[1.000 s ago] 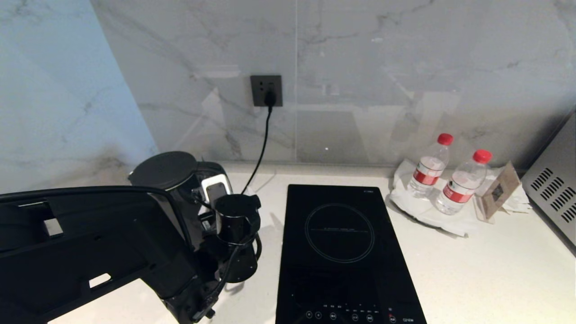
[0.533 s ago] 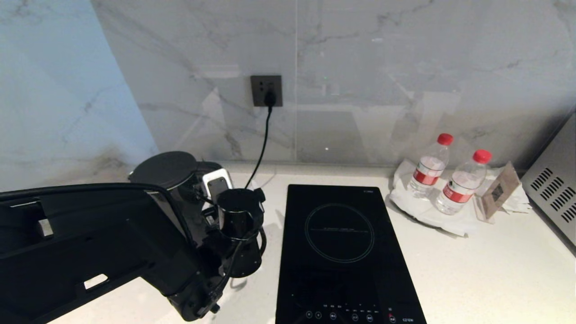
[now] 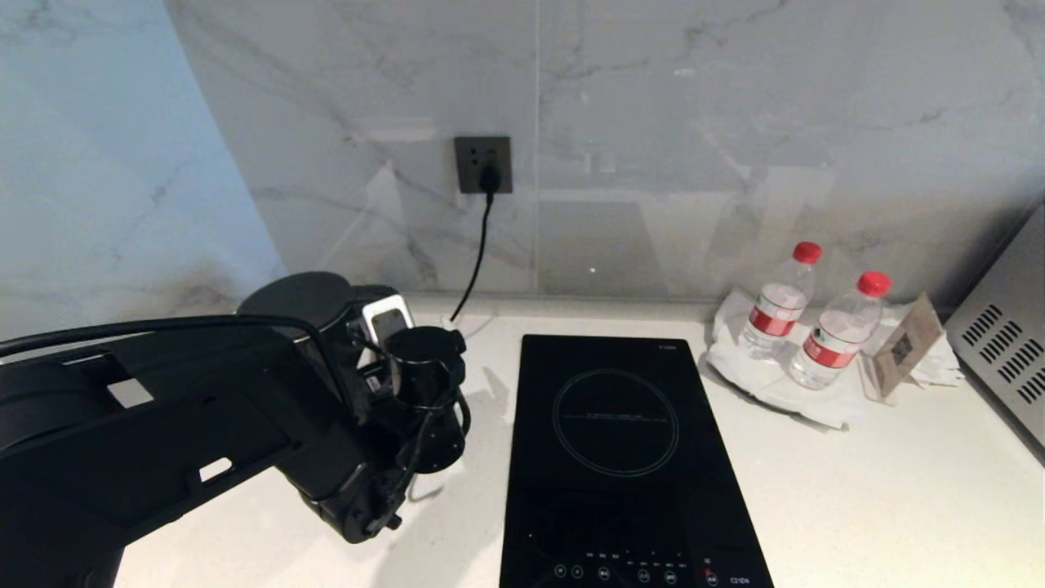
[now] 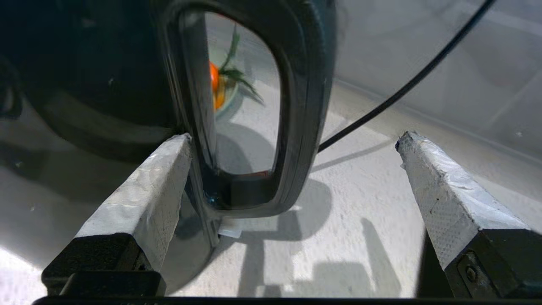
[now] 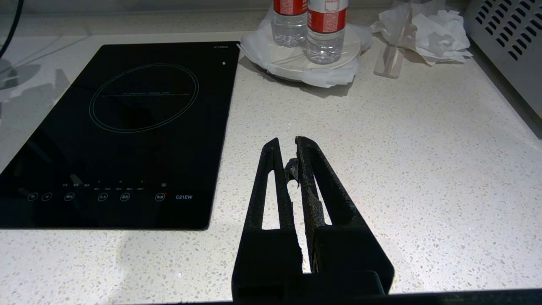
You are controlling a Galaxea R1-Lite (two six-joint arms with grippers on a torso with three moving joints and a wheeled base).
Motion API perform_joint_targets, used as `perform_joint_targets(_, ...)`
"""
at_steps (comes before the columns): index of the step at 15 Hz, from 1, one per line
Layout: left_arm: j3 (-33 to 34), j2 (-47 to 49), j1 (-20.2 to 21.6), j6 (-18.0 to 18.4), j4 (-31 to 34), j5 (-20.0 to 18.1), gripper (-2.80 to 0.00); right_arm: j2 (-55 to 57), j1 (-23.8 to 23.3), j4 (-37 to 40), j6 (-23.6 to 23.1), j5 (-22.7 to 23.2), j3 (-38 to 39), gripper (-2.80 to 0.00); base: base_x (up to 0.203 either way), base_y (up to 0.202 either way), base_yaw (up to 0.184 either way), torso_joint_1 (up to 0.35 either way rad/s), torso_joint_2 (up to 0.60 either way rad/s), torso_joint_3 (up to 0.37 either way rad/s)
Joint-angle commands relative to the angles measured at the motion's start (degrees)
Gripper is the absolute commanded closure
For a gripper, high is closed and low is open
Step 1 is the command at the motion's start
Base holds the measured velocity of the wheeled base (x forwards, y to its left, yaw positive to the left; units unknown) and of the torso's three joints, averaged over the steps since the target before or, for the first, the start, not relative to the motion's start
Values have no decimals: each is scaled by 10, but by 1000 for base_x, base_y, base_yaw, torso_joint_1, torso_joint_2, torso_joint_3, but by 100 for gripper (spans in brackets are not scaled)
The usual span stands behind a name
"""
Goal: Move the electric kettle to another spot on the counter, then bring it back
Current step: Pick up the kettle
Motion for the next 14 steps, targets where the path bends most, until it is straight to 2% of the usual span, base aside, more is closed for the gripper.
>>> perform_joint_targets(1,-5,-7,5,2,-4,4,-280,0,0,0,0,0,0,0,0,0,0,0,0,0)
perform_joint_targets(10,38,-27,-32,2,-7,10,-280,0,0,0,0,0,0,0,0,0,0,0,0,0)
perform_joint_targets(12,41,-27,-55,2,-6,24,-280,0,0,0,0,0,0,0,0,0,0,0,0,0)
perform_joint_targets(14,55,-26,-89,2,-5,53,-280,0,0,0,0,0,0,0,0,0,0,0,0,0)
